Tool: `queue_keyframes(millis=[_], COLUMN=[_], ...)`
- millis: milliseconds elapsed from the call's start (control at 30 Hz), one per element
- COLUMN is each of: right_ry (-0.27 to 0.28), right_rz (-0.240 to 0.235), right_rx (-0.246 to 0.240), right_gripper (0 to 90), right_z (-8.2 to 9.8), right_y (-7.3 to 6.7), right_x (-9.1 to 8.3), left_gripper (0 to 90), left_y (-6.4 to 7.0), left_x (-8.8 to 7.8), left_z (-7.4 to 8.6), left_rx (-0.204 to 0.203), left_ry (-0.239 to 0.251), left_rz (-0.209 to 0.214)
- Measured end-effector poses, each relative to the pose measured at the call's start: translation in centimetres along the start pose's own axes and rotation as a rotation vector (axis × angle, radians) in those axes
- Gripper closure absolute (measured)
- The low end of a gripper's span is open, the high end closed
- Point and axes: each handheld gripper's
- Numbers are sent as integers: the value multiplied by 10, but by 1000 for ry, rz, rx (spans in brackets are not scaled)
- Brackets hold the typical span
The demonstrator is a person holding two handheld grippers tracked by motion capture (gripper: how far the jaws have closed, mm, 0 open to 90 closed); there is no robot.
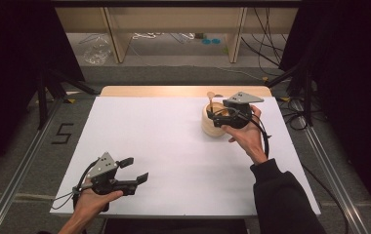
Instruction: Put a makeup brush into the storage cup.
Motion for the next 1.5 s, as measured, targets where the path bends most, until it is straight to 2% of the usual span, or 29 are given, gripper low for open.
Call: queue_keyframes(millis=[67,133,200,233,267,367,667,767,833,900,1500], right_ry=[15,-2,7,1,3,19,35,68,56,53,28], right_rz=[-9,-18,-21,-22,-22,-41,-55,-71,-82,-92,-112], right_rx=[18,10,7,9,10,2,-1,7,4,3,25], right_gripper=[230,207,190,177,166,161,161,161,161,161,161], right_z=[2,4,6,7,8,11,17,19,22,25,61], right_y=[-3,-7,-11,-13,-15,-21,-37,-42,-46,-50,-71], right_x=[-3,-7,-9,-11,-13,-17,-25,-28,-30,-32,-53], left_gripper=[217,215,214,212,210,205,184,183,183,183,183], left_y=[0,0,1,0,0,0,0,0,-1,0,0], left_x=[0,0,0,0,0,0,-1,-1,-1,-1,-1], left_z=[0,0,0,0,0,0,-1,-1,-1,-1,-1], left_rx=[-1,-1,-2,12,1,0,-9,-10,11,-9,-10], left_ry=[1,1,0,2,0,6,10,10,16,15,21], left_rz=[-1,0,0,1,-3,1,-4,-8,-2,-8,-9])
Point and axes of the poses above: each handheld gripper's, and its own axes: x roughly forward along the jaws, z roughly out of its underside, y roughly to its right, and after that the axes turned 10 degrees about -z, right-handed
